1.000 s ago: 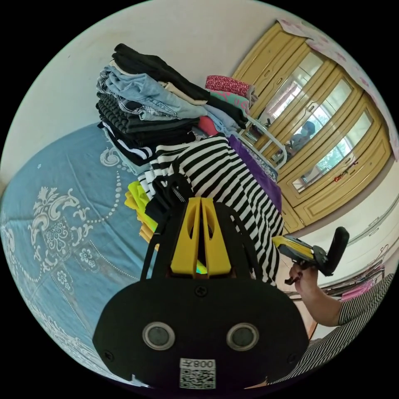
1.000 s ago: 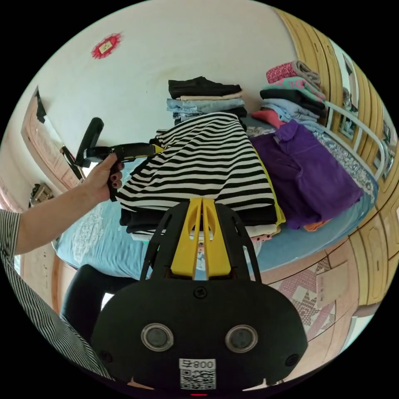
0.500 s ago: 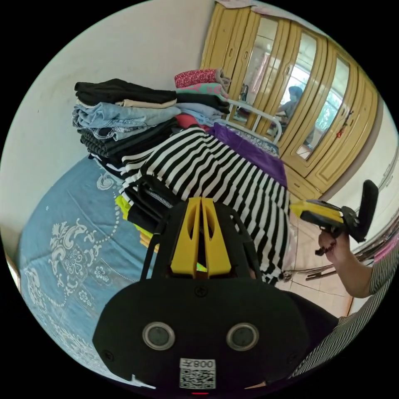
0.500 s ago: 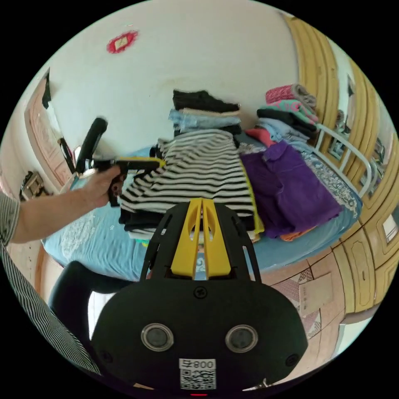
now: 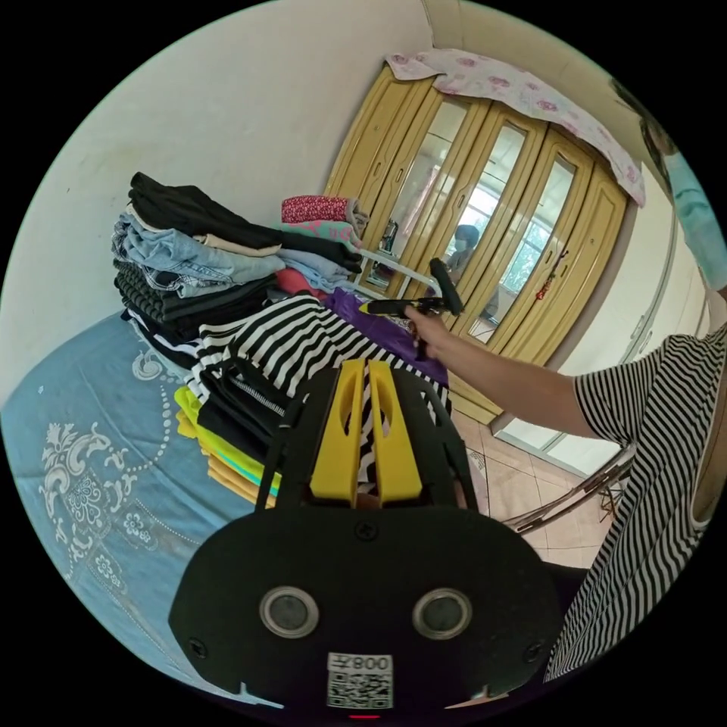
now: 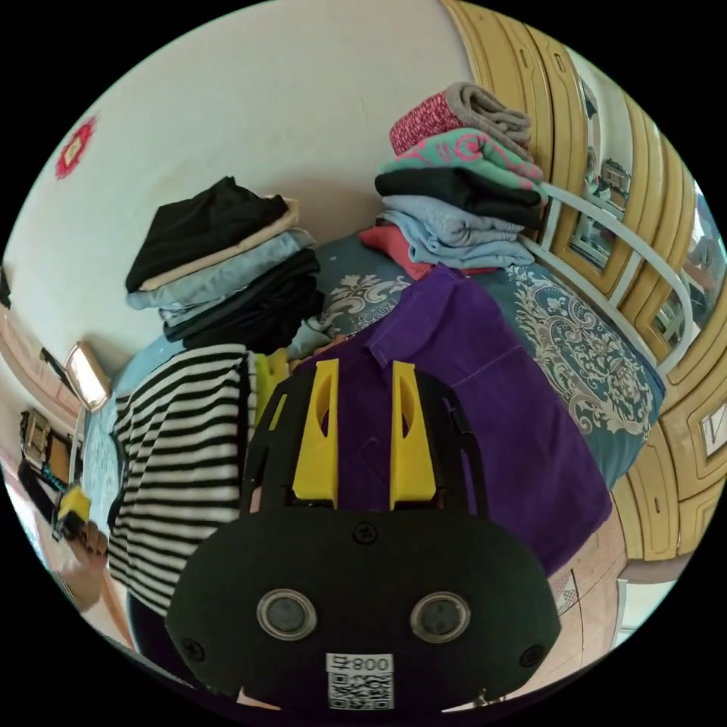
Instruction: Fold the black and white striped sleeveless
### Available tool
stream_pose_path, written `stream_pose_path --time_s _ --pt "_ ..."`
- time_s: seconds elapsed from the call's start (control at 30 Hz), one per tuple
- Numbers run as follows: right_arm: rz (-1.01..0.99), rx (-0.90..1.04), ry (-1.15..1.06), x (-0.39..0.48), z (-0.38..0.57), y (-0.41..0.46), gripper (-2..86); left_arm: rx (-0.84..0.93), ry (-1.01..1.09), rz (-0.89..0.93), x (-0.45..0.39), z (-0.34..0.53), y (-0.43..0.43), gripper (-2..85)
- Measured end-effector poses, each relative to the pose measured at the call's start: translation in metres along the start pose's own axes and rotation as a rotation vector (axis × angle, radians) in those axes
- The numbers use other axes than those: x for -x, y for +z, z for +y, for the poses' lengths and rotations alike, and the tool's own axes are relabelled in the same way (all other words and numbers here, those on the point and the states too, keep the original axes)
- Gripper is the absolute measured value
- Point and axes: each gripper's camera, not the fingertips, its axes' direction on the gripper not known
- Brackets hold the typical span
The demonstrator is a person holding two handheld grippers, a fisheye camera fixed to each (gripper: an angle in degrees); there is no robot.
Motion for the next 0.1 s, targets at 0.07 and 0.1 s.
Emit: stream_pose_path --time_s 0.07,0.1 --pt "0.033 0.011 0.027 -0.005 -0.028 0.016 11.9 -0.006 -0.007 0.011 -0.002 -0.003 -0.002 0.4" --pt "0.054 0.016 0.050 -0.010 -0.045 0.026 12.5 -0.009 -0.017 0.014 -0.003 -0.004 -0.003 0.3"
